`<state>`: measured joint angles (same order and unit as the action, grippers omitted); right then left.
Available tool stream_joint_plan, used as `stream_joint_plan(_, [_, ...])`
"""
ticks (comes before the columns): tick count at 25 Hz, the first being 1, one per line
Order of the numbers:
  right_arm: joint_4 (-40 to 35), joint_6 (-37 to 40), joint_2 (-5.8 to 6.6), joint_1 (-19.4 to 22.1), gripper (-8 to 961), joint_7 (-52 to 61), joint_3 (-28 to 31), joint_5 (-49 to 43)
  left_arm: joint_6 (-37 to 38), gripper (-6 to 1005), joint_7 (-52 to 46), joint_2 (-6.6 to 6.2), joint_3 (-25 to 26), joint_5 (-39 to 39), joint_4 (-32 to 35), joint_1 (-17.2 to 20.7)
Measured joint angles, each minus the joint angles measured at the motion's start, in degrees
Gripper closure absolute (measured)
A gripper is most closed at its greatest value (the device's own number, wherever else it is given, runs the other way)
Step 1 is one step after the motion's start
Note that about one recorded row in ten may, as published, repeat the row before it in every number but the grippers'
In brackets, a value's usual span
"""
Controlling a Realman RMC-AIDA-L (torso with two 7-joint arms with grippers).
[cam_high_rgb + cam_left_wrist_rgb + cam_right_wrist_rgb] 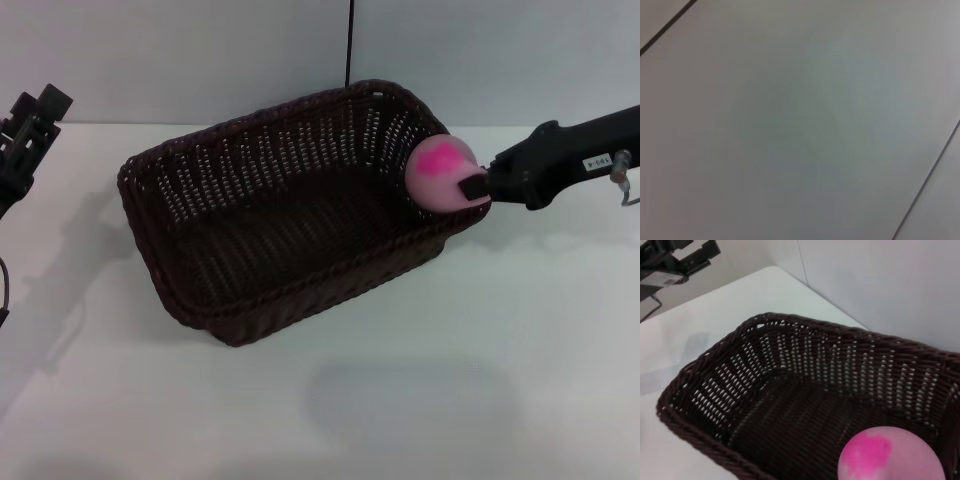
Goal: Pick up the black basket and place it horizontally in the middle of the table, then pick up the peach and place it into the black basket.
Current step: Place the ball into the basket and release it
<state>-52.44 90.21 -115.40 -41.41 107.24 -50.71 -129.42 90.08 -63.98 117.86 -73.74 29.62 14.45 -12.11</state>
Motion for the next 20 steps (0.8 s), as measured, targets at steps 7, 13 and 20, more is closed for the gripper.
stream_joint_plan(7, [-0.02,2.48,-0.03,0.08,862,0.55,0.00,-0.08,0.00,285,0.01,0.00,0.00,0.05,-0.12,-0.03])
stream_joint_plan(13, [-0.33,4.70,-0.07,0.04,843,0.75,0.48,-0.05,-0.02,286,0.12,0.00,0.00,0.06,-0.13,-0.10])
stream_joint_plan(20, [-0.29,1.88,-0.48,0.37,822,0.82,0.63,0.16,-0.08,286,0.16,0.00,0.00,0.08,-0.21,-0.11])
